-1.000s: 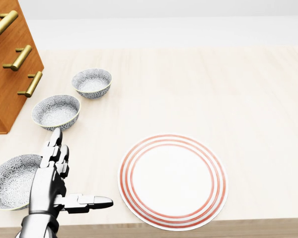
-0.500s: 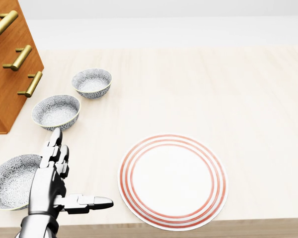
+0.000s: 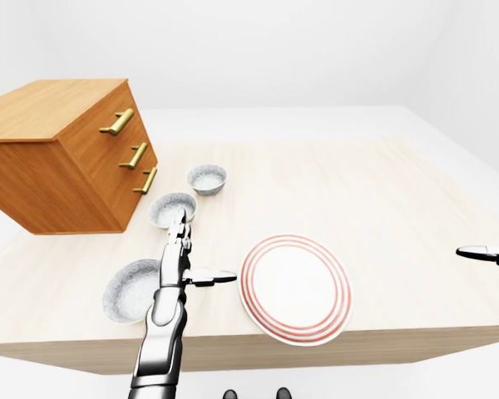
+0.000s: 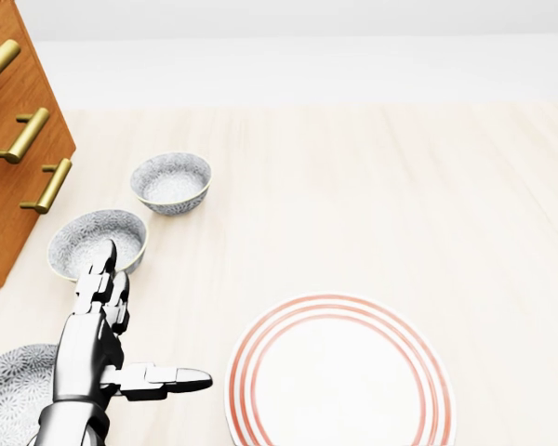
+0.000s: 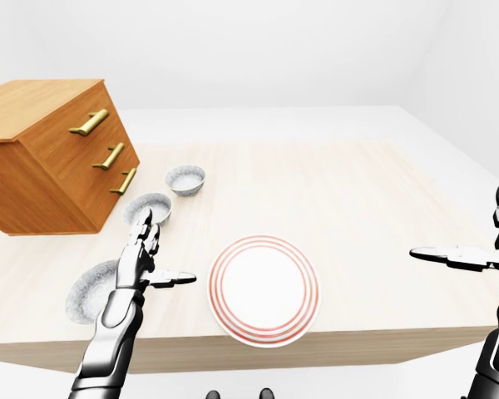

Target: Put the bowl in the middle on the plate.

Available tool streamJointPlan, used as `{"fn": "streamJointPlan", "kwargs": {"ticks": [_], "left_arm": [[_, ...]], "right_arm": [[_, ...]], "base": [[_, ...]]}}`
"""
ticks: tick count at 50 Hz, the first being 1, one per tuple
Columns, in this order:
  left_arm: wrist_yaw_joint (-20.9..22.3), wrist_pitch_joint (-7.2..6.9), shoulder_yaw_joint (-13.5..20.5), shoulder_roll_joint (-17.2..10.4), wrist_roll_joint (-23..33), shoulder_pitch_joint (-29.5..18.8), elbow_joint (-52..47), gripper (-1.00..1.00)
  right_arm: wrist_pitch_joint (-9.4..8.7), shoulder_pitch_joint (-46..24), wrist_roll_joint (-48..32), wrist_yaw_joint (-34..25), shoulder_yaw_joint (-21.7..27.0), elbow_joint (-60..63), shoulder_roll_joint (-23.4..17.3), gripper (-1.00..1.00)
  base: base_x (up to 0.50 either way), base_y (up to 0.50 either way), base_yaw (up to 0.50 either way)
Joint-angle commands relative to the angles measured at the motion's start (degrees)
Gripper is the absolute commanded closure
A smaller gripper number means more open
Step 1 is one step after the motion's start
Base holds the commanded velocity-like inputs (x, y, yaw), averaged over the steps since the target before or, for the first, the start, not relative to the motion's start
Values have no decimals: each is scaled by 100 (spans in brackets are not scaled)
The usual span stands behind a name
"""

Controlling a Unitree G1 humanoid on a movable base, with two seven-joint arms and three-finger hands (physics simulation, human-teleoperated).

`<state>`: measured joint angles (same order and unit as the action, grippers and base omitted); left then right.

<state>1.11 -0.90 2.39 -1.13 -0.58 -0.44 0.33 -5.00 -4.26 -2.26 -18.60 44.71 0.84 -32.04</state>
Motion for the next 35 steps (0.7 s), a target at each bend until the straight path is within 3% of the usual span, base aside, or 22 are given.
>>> {"fn": "streamJointPlan", "kwargs": {"ticks": [1, 2, 6, 23, 26, 29, 31, 35], "left_arm": [[-11, -173, -32, 13, 9, 81, -252, -100], [-18, -272, -52, 23, 18, 125, -394, -100], [-25, -410, -73, 36, 27, 183, -599, -100], [-8, -410, -50, 34, 14, 157, -620, -100], [2, -307, -20, 19, 7, 84, -386, -100], [10, -65, 17, -5, 7, -23, -40, -100], [-1, -46, 9, -10, 27, -21, -36, -100], [-45, 150, -25, -33, 226, -41, 106, -100]], "right_arm": [[0, 12, 2, 6, -6, -51, 10, -100], [0, 23, 2, -1, 4, 9, 9, -100], [0, 6, -10, 37, -15, -127, 14, -100], [0, -28, -46, 62, -16, -15, -12, -100], [0, -14, -45, 65, -20, 15, 2, -100], [0, -36, 49, 39, 16, 37, -2, -100], [0, -28, 64, 41, 4, 37, -3, -100], [0, -25, 75, 30, 1, 24, 11, -100]], "base": [[32, 11, 0], [32, 11, 0], [32, 11, 0], [20, 17, 0], [16, 16, 0], [0, 0, 0], [0, 0, 0], [0, 0, 0]]}}
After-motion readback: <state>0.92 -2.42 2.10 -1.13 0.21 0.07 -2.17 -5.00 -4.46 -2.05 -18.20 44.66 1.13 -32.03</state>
